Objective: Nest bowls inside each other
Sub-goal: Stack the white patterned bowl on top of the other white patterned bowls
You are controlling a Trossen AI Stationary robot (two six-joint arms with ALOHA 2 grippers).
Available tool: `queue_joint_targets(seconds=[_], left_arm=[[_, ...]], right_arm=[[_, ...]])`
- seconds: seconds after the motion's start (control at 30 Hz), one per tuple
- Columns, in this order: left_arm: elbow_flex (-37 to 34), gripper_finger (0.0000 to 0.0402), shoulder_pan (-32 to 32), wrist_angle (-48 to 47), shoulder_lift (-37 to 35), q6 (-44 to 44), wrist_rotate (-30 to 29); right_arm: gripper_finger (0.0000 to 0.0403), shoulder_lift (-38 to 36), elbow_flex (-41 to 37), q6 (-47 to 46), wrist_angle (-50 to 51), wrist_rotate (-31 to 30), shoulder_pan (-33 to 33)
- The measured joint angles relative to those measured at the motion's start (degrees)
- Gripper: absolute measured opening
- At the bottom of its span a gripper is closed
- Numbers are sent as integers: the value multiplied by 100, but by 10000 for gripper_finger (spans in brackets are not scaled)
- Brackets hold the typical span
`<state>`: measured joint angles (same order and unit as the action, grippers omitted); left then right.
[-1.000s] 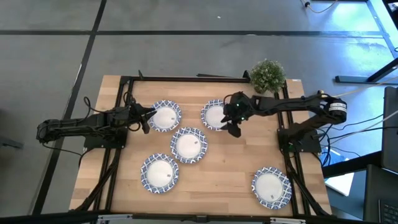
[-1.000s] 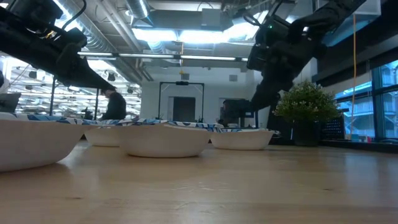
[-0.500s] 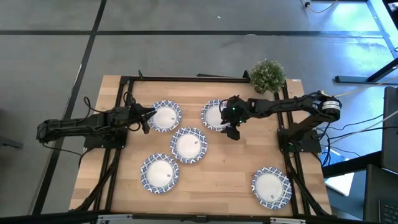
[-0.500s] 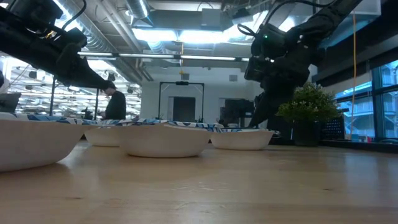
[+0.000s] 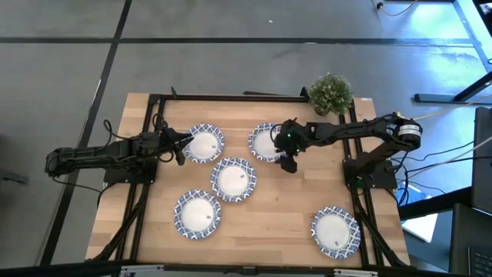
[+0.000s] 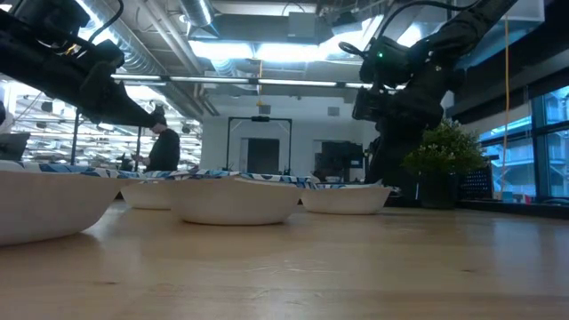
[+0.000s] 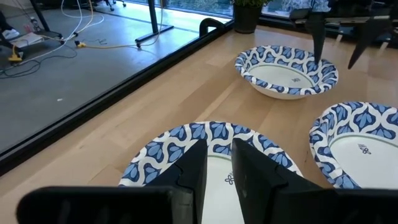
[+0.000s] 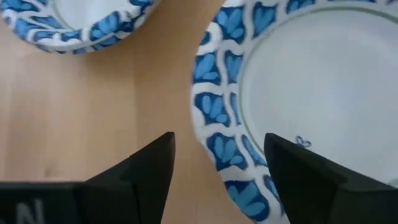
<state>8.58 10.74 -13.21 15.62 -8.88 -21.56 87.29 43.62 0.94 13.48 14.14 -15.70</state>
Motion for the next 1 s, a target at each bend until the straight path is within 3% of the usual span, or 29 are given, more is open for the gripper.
queue_joint_targets(seconds=[1.0], left_arm=[[-1, 69, -2, -4, 0, 2, 0]], right_arm=[[157, 90, 2, -49, 437, -267, 9]])
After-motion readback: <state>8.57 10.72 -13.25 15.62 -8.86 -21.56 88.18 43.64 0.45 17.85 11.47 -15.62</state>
